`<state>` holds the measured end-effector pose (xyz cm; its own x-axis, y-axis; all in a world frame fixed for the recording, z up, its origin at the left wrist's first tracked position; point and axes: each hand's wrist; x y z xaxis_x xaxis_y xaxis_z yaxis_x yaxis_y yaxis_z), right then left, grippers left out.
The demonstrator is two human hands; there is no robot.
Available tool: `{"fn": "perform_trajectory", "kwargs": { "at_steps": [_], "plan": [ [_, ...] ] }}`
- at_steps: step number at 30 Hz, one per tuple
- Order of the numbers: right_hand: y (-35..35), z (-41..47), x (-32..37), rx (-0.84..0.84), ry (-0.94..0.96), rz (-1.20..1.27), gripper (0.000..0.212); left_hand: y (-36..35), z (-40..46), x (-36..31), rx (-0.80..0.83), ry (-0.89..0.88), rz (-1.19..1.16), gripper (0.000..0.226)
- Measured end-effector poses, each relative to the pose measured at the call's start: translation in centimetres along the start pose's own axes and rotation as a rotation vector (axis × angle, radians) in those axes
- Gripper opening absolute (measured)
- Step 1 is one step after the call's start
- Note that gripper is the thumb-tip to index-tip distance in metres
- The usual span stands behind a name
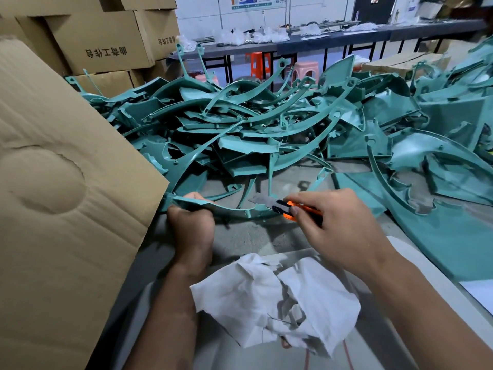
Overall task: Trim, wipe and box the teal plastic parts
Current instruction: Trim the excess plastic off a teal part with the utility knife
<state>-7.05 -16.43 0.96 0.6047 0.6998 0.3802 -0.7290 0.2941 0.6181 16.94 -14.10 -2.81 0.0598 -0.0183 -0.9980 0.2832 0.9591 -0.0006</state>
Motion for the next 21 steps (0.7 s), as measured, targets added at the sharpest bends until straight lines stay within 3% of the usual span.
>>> {"fn": "perform_trajectory", "kwargs": {
  "at_steps": [8,17,21],
  "plan": [
    [0.8,0.4,-0.7,0.081,-0.109,-0.012,0.016,0.7,-1.5,-0.4,0.064,-0.415,0.019,0.016],
    [0.1,0.0,-0.8,-0.170,-0.127,-0.274,0.015,0.9,-1.3,-0.3,0.073,-0.518,0.002,0.015],
    [0.0,0.3,-0.9,-0.346,-0.126,0.083,0.015,1.2,-1.2,-0.6,-0.015,-0.611,-0.036,0.023]
  ]
}}
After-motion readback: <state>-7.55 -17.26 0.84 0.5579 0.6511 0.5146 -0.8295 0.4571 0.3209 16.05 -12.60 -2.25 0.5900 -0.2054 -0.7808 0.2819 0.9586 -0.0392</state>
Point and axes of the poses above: each hand's wrist, its own z-axis towards the middle knuckle, its own y-axis out of the back of the hand, x = y × z, and after that the axes turned 15 degrees about -x, right-handed
